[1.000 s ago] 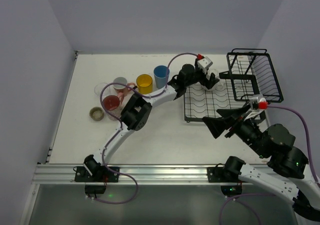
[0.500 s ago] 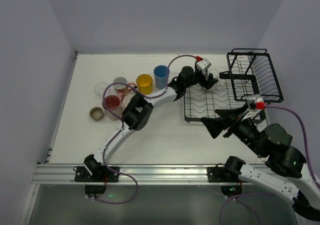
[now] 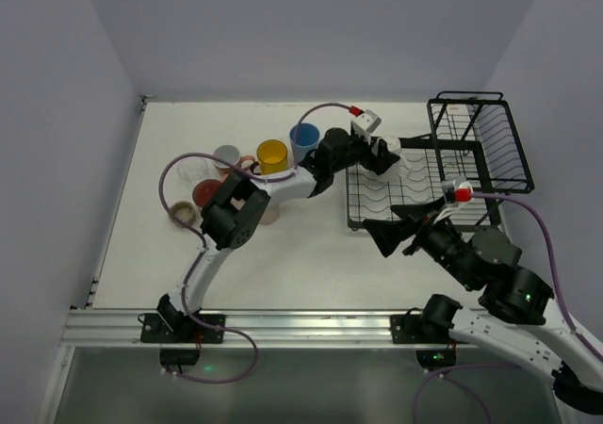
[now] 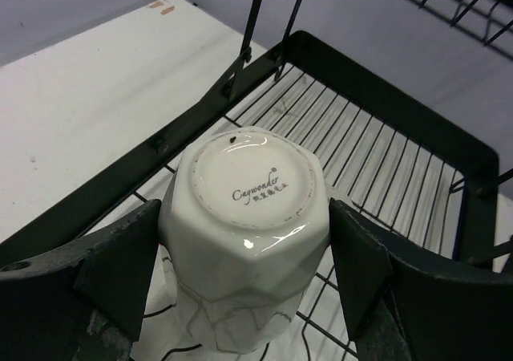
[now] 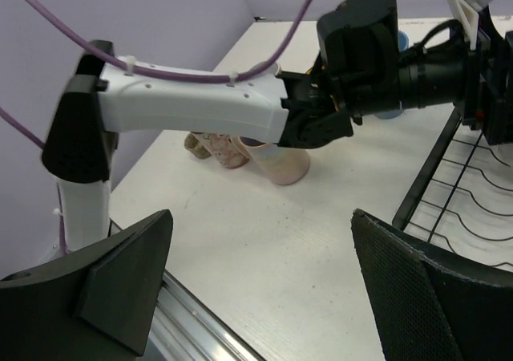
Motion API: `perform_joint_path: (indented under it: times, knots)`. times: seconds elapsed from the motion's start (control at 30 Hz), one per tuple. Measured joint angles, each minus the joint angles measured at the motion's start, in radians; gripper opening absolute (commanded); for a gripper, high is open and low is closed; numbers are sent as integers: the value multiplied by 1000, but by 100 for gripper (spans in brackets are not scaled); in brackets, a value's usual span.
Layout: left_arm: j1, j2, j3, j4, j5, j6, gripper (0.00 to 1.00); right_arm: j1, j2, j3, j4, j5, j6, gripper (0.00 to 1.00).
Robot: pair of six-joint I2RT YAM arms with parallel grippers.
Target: Unload the cups from the dish rack
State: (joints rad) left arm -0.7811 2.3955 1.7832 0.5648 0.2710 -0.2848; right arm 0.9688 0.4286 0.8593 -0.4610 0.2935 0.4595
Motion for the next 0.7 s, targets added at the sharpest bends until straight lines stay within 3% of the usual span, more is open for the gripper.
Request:
perform_joint_path:
  times: [0.33,0.7]
  knots:
    - [4,-366,-264,112,-45,-204,0,0,-10,-71,150,-35,-9,91]
    - [28,-887,-733,302,-137,-596,0,0,-46,-274,401,10,71,82]
